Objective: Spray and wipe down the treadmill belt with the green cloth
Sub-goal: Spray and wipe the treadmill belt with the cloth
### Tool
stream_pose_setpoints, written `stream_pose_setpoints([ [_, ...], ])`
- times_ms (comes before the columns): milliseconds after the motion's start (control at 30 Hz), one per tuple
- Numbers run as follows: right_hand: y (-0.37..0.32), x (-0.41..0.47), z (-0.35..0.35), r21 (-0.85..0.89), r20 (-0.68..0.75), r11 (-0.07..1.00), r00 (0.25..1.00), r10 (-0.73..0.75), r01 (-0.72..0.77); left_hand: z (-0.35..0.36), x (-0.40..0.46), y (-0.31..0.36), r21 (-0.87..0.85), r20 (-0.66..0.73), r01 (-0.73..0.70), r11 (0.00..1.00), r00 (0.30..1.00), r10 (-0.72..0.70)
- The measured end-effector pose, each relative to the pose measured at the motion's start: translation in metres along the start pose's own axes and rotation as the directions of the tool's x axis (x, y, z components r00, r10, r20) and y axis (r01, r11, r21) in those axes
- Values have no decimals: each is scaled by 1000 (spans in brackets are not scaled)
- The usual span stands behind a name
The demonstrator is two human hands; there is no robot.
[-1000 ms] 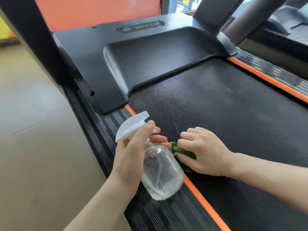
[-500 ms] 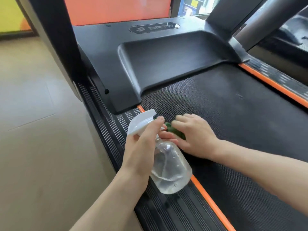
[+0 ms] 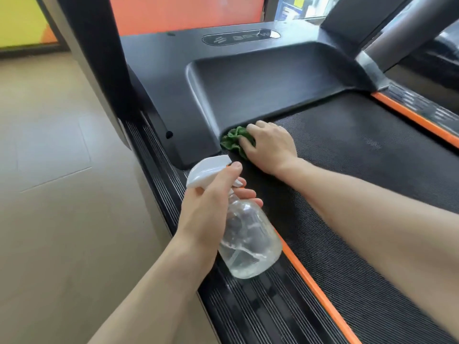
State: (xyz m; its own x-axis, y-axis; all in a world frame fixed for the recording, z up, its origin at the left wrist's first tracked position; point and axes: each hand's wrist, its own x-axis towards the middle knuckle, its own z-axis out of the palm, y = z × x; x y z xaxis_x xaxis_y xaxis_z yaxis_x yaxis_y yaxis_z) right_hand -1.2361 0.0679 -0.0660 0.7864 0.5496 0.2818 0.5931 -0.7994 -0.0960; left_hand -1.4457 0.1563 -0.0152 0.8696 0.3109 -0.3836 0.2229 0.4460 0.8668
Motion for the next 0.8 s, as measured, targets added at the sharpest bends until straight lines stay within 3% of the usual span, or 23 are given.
stream_pose_setpoints([
  [200, 23, -122, -37, 106, 49, 966, 970, -240, 234, 3, 20, 14, 71, -25, 70, 995, 997, -68],
  [400, 83, -235, -75, 24, -2, 993, 993, -119, 119, 3, 34, 25, 121, -30, 85, 989, 996, -82],
  [533, 86, -243, -75, 14, -15, 996, 996, -93, 93, 3, 36, 20, 67, -35, 193, 979, 981, -191],
  [800, 84, -241, -76, 22, -15, 995, 995, -98, 99, 5, 35, 17, 71, -81, 130, 989, 989, -124],
])
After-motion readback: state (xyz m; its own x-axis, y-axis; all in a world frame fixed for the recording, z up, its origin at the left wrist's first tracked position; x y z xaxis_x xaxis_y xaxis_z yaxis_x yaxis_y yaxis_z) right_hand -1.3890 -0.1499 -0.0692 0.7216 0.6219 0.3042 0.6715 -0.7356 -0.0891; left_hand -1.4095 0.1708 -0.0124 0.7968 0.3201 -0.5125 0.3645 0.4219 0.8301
